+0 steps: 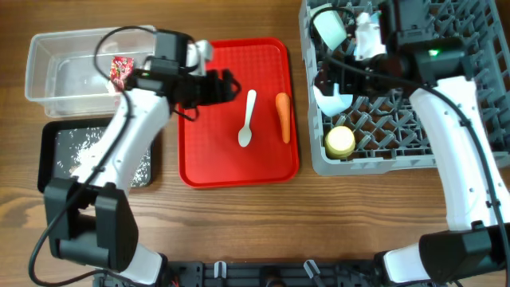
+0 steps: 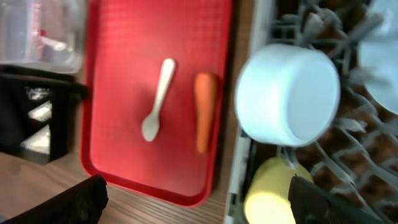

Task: Sort waste into correct bins and load items into the dishwasher rack
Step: 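Reach the left gripper to the carrot on the red tray and grasp it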

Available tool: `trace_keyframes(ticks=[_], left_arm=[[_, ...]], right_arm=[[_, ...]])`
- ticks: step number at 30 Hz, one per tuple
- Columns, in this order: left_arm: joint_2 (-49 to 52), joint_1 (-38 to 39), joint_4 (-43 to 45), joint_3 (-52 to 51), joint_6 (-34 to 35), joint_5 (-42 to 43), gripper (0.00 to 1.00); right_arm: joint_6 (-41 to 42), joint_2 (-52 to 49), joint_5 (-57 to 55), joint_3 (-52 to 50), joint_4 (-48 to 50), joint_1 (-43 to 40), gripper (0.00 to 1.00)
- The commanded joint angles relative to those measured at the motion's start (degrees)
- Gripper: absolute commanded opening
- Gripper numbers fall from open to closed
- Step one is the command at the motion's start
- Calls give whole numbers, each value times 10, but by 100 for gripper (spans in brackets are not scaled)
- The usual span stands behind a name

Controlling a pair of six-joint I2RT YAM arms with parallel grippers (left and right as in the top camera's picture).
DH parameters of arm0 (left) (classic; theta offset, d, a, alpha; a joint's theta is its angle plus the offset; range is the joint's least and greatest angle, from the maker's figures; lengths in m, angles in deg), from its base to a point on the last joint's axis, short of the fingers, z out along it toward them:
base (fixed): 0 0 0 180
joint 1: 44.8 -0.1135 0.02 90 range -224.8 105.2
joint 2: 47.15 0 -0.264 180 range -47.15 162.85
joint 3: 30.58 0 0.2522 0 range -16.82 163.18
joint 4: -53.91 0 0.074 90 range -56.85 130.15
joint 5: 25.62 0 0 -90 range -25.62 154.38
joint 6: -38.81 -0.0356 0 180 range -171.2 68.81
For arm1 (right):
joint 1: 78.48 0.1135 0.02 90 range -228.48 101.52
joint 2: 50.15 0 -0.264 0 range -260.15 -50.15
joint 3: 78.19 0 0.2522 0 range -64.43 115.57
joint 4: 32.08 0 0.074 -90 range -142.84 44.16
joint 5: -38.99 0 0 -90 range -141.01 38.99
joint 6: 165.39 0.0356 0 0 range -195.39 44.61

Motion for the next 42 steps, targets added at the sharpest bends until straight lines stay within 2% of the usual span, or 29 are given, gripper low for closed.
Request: trace_keyframes(ticks=[1, 3, 8, 13, 20, 26, 36, 42], left_arm=[[-8, 96, 8, 5, -29, -143, 93], [-2, 134, 13, 5, -37, -196, 94], [33, 199, 31, 5, -59, -261, 94], [77, 214, 67, 5, -59, -259, 92], [124, 221, 129, 5, -130, -259, 90], [163, 224, 167, 5, -134, -251, 90], [186, 243, 189, 5, -164, -249, 88], [191, 242, 189, 5, -163, -260, 83]], right_arm=[[-5, 5, 15, 9, 11, -3, 95], [1, 5, 14, 9, 11, -13, 96], [5, 10, 16, 9, 5, -43, 96], [4, 24, 16, 9, 4, -68, 96], [3, 32, 16, 9, 2, -82, 96], [3, 32, 14, 9, 0, -82, 96], [3, 32, 14, 9, 0, -82, 96], [2, 32, 14, 9, 0, -82, 96]])
